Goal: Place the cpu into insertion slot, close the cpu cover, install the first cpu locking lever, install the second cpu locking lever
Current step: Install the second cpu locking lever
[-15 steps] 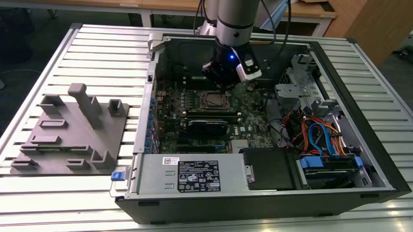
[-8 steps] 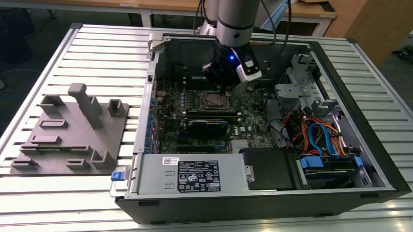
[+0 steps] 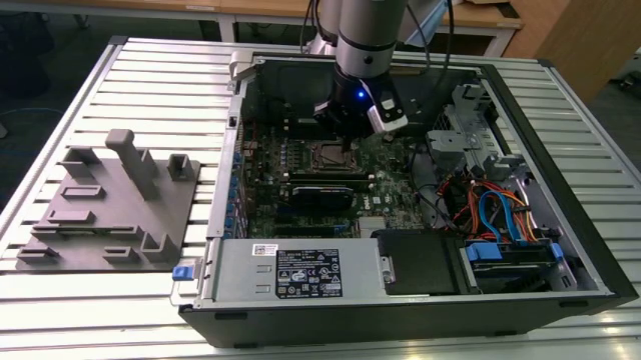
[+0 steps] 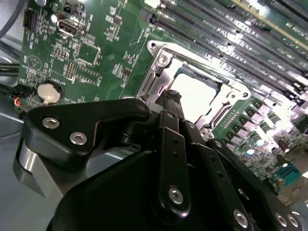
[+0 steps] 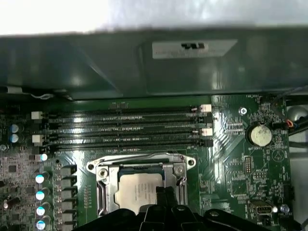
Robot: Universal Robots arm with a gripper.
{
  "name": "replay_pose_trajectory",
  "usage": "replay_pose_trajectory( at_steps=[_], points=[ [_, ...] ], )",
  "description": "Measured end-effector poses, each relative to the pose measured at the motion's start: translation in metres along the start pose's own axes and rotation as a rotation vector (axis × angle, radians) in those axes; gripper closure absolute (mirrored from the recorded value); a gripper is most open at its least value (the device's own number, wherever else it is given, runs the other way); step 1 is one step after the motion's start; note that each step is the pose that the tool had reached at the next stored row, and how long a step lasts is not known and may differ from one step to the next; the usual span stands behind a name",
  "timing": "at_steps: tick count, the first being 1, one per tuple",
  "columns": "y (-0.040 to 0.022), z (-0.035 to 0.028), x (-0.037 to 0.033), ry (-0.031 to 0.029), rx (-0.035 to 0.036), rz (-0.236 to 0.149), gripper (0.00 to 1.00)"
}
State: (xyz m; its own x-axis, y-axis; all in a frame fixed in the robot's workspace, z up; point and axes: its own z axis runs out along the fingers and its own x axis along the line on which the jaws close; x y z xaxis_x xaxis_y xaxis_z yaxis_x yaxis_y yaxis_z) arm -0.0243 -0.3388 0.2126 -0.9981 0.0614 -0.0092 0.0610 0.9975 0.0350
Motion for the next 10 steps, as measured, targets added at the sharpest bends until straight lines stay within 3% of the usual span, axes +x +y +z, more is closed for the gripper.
replay_pose_trajectory(
  at_steps=[6,10],
  points=[
    [-0.0017,-0.0004,-0.0001,0.0002,0.0002,0.000,0.90],
    [-0.0016,-0.0041,0.0001,0.0001,0.0000,0.000,0.90]
  ],
)
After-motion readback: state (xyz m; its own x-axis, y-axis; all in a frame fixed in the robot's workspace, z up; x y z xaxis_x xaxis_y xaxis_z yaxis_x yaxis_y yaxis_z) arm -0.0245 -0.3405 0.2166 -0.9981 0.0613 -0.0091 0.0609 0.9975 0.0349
